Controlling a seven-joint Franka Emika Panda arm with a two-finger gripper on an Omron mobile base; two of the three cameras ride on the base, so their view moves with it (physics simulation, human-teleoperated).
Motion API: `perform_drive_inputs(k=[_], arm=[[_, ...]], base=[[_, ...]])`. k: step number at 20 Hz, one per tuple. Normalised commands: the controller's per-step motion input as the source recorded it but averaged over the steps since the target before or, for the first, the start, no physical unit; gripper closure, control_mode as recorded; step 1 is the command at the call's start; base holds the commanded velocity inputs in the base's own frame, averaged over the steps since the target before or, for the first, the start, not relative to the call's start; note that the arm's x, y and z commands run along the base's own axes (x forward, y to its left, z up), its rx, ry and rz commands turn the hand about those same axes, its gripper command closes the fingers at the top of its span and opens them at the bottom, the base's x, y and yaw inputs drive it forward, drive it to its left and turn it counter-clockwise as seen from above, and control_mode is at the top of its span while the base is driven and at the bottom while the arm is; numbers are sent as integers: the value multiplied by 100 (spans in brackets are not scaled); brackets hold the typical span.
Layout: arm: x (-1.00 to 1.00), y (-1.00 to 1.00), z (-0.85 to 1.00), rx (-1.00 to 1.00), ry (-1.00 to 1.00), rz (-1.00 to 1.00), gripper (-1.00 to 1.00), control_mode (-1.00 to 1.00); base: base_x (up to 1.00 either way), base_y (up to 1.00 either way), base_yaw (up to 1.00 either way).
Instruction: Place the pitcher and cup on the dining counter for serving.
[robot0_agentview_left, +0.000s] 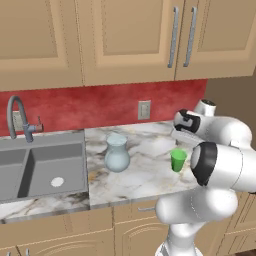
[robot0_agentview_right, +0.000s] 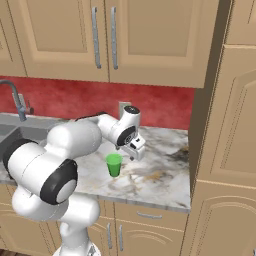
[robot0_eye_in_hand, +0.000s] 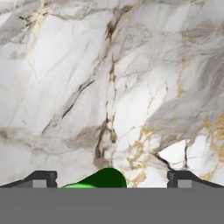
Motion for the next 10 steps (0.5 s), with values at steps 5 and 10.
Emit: perform_drive_inputs(k=[5,10], arm=[[-16,9,-18,-3,7,1,-100,-100],[-11,4,-8,0,6,0,-100,-100]], base=[[0,0,0],[0,0,0]])
